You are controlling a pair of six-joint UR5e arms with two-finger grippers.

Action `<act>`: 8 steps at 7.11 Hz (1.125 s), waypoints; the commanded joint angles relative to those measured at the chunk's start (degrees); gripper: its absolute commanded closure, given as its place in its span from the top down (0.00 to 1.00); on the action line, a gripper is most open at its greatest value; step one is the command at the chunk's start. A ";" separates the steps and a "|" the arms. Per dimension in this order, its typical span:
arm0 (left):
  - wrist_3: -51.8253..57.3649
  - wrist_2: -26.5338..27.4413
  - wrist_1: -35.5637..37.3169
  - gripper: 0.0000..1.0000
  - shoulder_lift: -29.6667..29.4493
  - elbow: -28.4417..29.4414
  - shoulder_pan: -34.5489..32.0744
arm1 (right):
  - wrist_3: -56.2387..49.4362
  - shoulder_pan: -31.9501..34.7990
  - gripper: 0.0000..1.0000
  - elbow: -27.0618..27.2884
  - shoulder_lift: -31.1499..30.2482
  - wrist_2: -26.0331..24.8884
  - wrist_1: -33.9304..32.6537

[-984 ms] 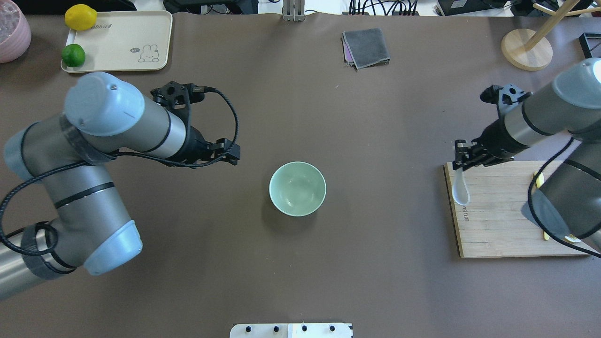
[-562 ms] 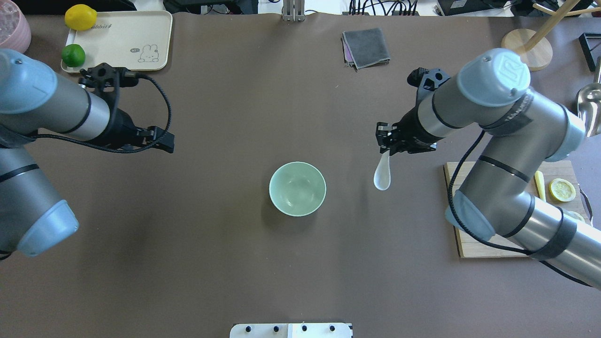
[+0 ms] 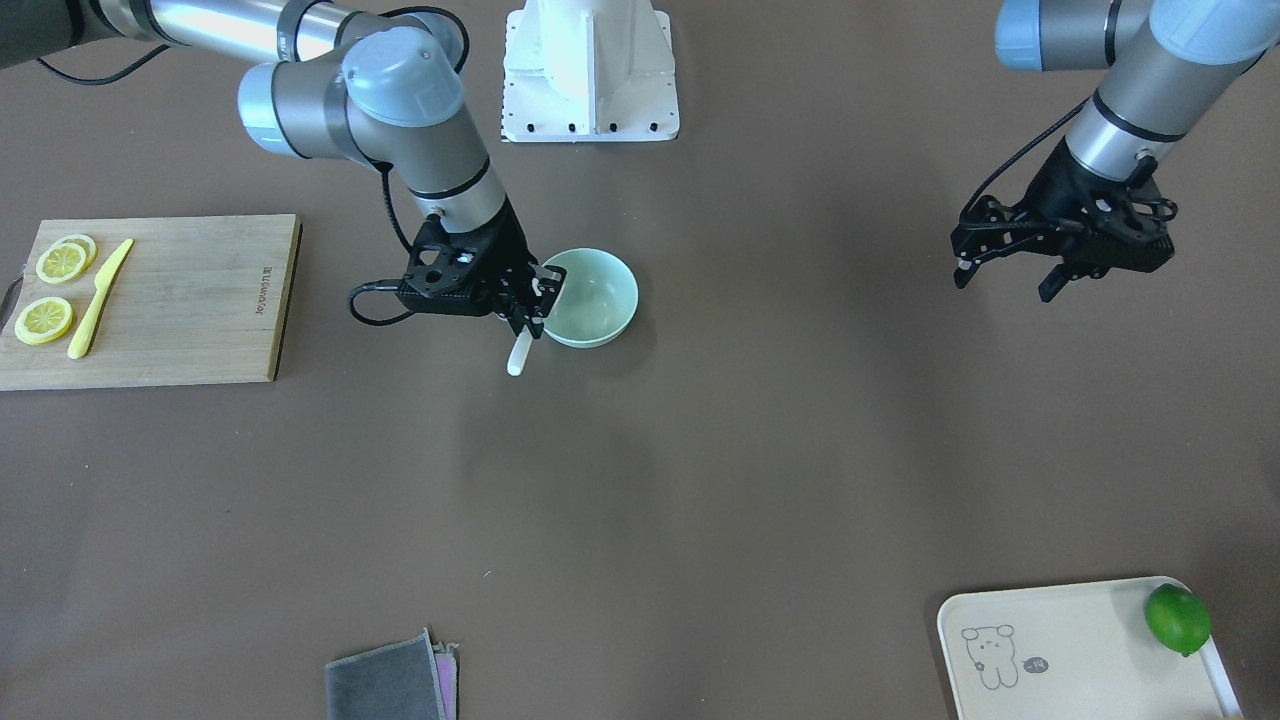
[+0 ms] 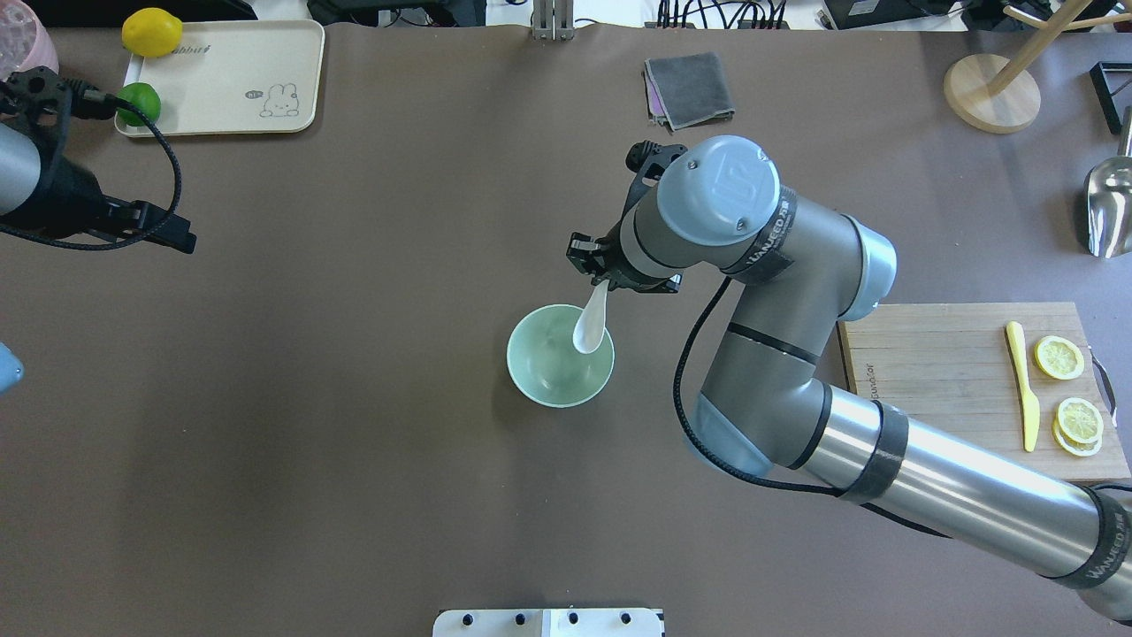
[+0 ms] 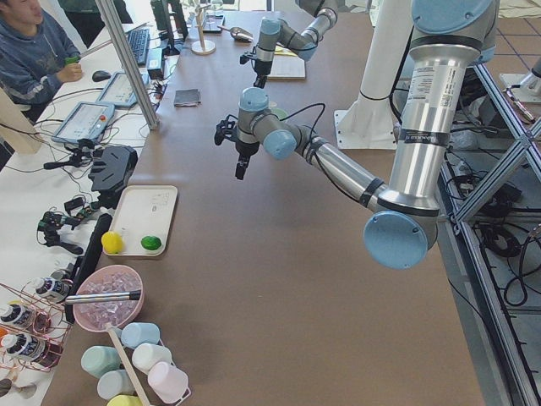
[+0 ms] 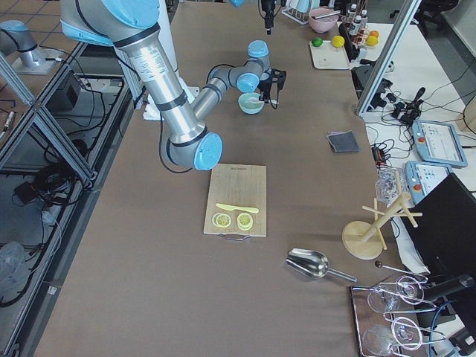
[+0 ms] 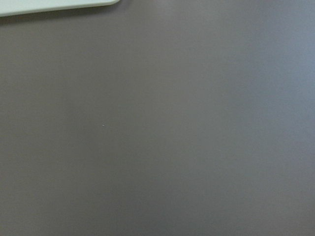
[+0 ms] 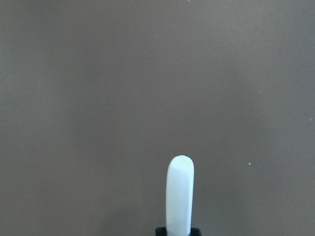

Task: Place spoon in bowl
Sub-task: 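Lower the white spoon into the bowl and open the right gripper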

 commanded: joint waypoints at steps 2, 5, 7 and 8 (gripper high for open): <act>0.85 -0.57 0.09 0.98 -0.33 0.66 -0.48 | 2.24 -3.48 0.38 -0.92 1.13 -4.74 0.02; 0.76 -0.48 0.09 0.98 0.01 0.67 -0.57 | 1.56 -2.78 1.00 3.18 -1.93 -4.48 0.02; 1.02 -0.56 0.18 0.98 0.19 2.32 -2.66 | -4.72 6.04 1.00 7.42 -7.19 4.86 -0.34; 5.89 -0.74 0.88 0.98 0.45 3.03 -4.68 | -12.61 12.97 1.00 8.22 -11.31 12.59 -0.34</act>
